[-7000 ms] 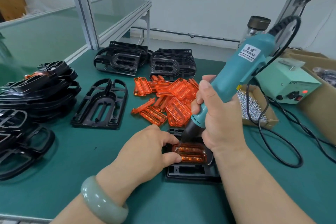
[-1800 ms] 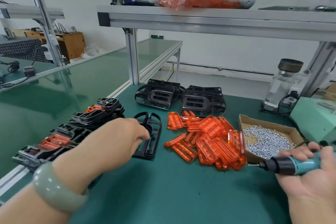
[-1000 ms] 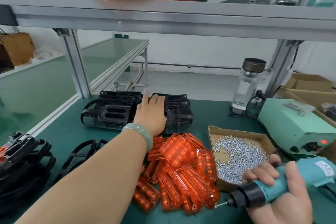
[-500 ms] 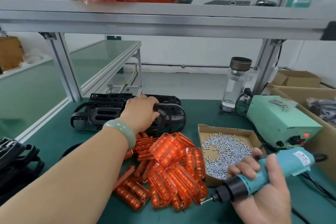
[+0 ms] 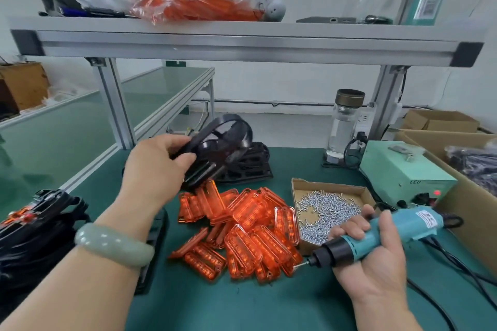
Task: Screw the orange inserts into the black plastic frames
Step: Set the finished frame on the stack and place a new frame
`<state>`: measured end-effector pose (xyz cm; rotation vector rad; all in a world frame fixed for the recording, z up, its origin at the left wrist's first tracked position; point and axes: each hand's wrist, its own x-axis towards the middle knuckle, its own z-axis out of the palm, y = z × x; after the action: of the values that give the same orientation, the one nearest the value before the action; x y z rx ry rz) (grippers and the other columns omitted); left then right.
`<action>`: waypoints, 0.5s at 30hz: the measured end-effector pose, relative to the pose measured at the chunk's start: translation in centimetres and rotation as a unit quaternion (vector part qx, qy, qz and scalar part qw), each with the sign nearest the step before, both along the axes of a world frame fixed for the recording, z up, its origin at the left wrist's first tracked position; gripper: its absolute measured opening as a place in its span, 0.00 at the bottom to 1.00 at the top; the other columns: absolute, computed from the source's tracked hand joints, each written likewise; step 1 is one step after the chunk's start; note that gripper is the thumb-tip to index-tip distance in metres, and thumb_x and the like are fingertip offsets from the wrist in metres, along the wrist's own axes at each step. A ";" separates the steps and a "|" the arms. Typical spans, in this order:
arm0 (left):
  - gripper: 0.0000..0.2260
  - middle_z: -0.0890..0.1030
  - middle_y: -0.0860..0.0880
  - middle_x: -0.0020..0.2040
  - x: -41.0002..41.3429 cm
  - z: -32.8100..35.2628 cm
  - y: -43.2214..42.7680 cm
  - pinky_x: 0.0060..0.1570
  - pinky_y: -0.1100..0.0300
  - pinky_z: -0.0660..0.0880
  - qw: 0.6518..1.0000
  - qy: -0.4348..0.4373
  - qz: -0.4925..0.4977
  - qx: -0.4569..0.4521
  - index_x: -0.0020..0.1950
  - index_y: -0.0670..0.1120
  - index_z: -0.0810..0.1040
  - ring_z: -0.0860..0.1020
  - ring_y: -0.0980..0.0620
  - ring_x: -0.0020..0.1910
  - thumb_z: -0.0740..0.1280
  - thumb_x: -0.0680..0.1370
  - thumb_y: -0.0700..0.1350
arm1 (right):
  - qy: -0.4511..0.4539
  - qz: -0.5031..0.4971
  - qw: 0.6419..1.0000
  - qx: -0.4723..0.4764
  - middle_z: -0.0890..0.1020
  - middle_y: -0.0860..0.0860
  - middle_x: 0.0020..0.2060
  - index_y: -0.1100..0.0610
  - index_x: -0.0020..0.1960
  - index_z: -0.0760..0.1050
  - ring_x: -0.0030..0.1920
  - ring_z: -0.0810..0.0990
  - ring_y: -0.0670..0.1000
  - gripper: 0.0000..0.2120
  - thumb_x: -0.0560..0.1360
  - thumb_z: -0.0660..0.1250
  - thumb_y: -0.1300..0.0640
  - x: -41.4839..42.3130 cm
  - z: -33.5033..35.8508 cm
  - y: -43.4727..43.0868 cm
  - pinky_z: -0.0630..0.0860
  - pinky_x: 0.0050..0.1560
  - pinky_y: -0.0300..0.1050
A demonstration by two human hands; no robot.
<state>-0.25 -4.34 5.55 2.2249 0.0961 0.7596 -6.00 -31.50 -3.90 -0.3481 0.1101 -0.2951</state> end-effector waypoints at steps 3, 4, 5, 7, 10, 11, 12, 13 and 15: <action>0.10 0.77 0.61 0.37 -0.3 -0.7 1.5 0.42 0.63 0.70 0.996 0.012 0.044 -0.074 0.53 0.52 0.82 0.76 0.61 0.38 0.72 0.72 0.43 | 0.009 -0.017 1.000 -0.003 0.68 0.43 0.29 0.50 0.43 0.72 0.25 0.69 0.41 0.08 0.72 0.65 0.46 -0.1 -0.1 0.1 0.74 0.31 0.35; 0.10 0.77 0.60 0.37 -0.2 -1.0 1.8 0.40 0.64 0.70 0.994 0.017 0.056 -0.094 0.53 0.51 0.82 0.76 0.61 0.37 0.72 0.72 0.43 | 0.011 -0.021 1.000 -0.004 0.68 0.43 0.29 0.50 0.43 0.72 0.25 0.69 0.41 0.08 0.72 0.65 0.46 -0.1 -0.2 0.2 0.74 0.32 0.35; 0.11 0.78 0.59 0.38 -0.1 -1.2 2.1 0.38 0.65 0.69 0.991 0.021 0.065 -0.119 0.54 0.50 0.81 0.75 0.61 0.37 0.72 0.73 0.43 | 0.011 -0.022 1.000 -0.004 0.69 0.43 0.29 0.50 0.43 0.73 0.25 0.69 0.41 0.08 0.72 0.65 0.46 -0.2 -0.2 0.2 0.74 0.32 0.35; 0.13 0.79 0.57 0.40 0.3 -1.4 2.4 0.39 0.66 0.71 0.980 0.017 0.071 -0.187 0.57 0.47 0.80 0.75 0.61 0.37 0.72 0.73 0.42 | 0.008 -0.021 1.000 -0.002 0.69 0.43 0.29 0.50 0.43 0.73 0.25 0.69 0.41 0.08 0.72 0.65 0.46 -0.3 -0.2 0.2 0.73 0.32 0.35; 0.15 0.78 0.57 0.40 0.4 -1.1 2.6 0.42 0.65 0.73 0.961 -0.029 0.077 -0.266 0.58 0.49 0.79 0.75 0.62 0.37 0.73 0.72 0.43 | 0.004 -0.020 1.000 -0.002 0.69 0.43 0.29 0.50 0.43 0.73 0.25 0.69 0.41 0.08 0.71 0.66 0.46 -0.5 -0.2 0.0 0.73 0.32 0.34; 0.15 0.77 0.58 0.40 0.2 -1.0 2.6 0.40 0.68 0.73 0.956 -0.047 0.072 -0.280 0.58 0.50 0.78 0.75 0.62 0.37 0.73 0.72 0.43 | 0.005 -0.020 1.000 -0.003 0.69 0.43 0.29 0.50 0.43 0.73 0.25 0.69 0.41 0.08 0.71 0.66 0.47 -0.5 -0.2 -0.1 0.73 0.32 0.34; 0.16 0.77 0.58 0.40 -0.1 -0.7 2.5 0.37 0.70 0.73 0.953 -0.060 0.062 -0.291 0.58 0.51 0.78 0.75 0.63 0.36 0.73 0.72 0.43 | 0.004 -0.020 1.000 -0.004 0.69 0.43 0.29 0.50 0.43 0.72 0.25 0.69 0.41 0.08 0.71 0.66 0.46 -0.5 -0.2 -0.1 0.73 0.32 0.34; 0.16 0.77 0.58 0.39 -0.6 -0.5 2.4 0.36 0.71 0.72 0.950 -0.069 0.042 -0.303 0.58 0.53 0.78 0.76 0.63 0.36 0.73 0.72 0.42 | 0.003 -0.020 1.000 -0.004 0.69 0.43 0.28 0.50 0.43 0.72 0.25 0.69 0.41 0.08 0.71 0.66 0.46 -0.5 -0.2 -0.1 0.73 0.32 0.34; 0.15 0.79 0.59 0.36 -2.0 -0.1 1.9 0.37 0.72 0.73 0.946 -0.068 -0.024 -0.317 0.52 0.59 0.82 0.77 0.64 0.36 0.72 0.73 0.39 | 0.002 -0.019 1.000 -0.005 0.69 0.43 0.28 0.50 0.43 0.72 0.25 0.69 0.41 0.08 0.71 0.66 0.46 -0.4 -0.2 -0.2 0.73 0.32 0.34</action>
<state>-2.21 -2.48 5.44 1.5551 0.1881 0.7275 -6.45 -31.67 -4.09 -0.3563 0.1200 -0.3320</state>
